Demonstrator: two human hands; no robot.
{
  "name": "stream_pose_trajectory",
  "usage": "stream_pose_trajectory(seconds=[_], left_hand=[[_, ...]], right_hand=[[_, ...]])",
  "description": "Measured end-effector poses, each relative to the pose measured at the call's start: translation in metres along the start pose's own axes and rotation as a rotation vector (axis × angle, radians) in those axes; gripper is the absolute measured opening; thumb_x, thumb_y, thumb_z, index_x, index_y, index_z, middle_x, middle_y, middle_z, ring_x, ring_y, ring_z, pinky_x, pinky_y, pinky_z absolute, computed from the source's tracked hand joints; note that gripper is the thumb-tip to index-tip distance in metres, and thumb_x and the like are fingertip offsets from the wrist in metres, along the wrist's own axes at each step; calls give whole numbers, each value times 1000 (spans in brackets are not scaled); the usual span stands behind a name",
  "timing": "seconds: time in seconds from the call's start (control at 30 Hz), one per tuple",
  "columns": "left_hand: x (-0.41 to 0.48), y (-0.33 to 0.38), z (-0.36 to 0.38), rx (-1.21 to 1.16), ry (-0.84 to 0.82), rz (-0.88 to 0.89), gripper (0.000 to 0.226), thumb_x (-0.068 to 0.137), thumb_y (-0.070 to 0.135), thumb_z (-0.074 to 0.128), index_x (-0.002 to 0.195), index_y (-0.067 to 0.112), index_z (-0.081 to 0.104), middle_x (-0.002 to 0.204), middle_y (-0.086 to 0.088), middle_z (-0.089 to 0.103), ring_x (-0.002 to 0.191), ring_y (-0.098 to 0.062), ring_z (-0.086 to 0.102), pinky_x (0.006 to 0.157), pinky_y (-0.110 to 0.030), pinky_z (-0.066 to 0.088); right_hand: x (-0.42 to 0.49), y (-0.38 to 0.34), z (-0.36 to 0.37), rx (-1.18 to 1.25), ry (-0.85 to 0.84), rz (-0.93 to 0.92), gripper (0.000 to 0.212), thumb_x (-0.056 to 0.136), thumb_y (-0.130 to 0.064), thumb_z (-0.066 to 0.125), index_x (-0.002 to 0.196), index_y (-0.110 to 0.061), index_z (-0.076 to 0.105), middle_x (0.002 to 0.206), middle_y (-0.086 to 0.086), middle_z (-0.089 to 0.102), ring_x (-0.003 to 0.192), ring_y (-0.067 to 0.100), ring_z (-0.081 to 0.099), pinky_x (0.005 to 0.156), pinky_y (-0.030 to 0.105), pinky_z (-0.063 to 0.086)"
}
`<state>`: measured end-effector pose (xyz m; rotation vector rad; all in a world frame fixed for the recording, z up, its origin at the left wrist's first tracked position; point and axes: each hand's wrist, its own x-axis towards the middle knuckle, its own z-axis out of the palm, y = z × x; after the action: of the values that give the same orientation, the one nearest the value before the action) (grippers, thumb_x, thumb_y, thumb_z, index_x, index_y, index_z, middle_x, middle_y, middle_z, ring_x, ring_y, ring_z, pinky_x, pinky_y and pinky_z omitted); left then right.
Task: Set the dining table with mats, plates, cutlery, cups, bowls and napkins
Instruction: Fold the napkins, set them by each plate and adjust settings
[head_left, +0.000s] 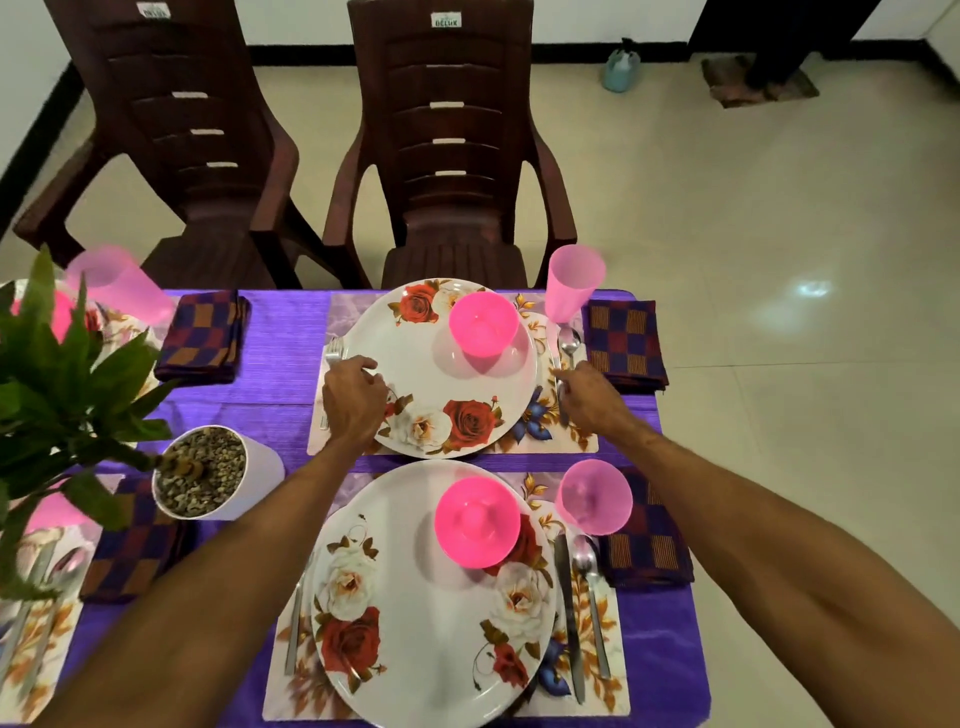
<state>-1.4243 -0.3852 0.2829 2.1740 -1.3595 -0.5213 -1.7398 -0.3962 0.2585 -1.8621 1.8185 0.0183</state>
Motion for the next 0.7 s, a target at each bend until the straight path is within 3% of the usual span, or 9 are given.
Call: stream_pose_trajectory(seconds=[0.1,0.27,0.5,0.7], left_hand=[[-2,2,8,-13,-14,-2,24,89,8,67,112,2,72,103,-18,74,92,-31,69,81,-33,47],[-4,6,15,-15,-40,47,24,89,9,68,111,2,72,101,-17,74,88,-30,69,79,-35,53],[-8,15,27,-31,-99,106,24,88,8,69,111,3,72,101,-15,74,89,-28,70,80,-33,51],[-15,21,40,-27,-169,140,25,86,9,67,111,7,73,99,-10,73,94,-26,67,83,-32,47]], right_hand=[[3,1,7,-108,-73,-35,46,93,-10,59,138,-8,51,130,18,51,118,36,52,92,50,52],[5,6,5,-124,-127,-109,32,86,-11,67,117,-8,59,122,15,56,107,33,57,83,47,54],[2,4,5,-158,-139,-199,28,98,-15,53,124,-10,62,119,16,57,104,33,58,84,48,54],[1,1,7,-72,-69,-186,30,95,-10,59,124,-8,65,121,15,60,106,32,59,86,48,54]])
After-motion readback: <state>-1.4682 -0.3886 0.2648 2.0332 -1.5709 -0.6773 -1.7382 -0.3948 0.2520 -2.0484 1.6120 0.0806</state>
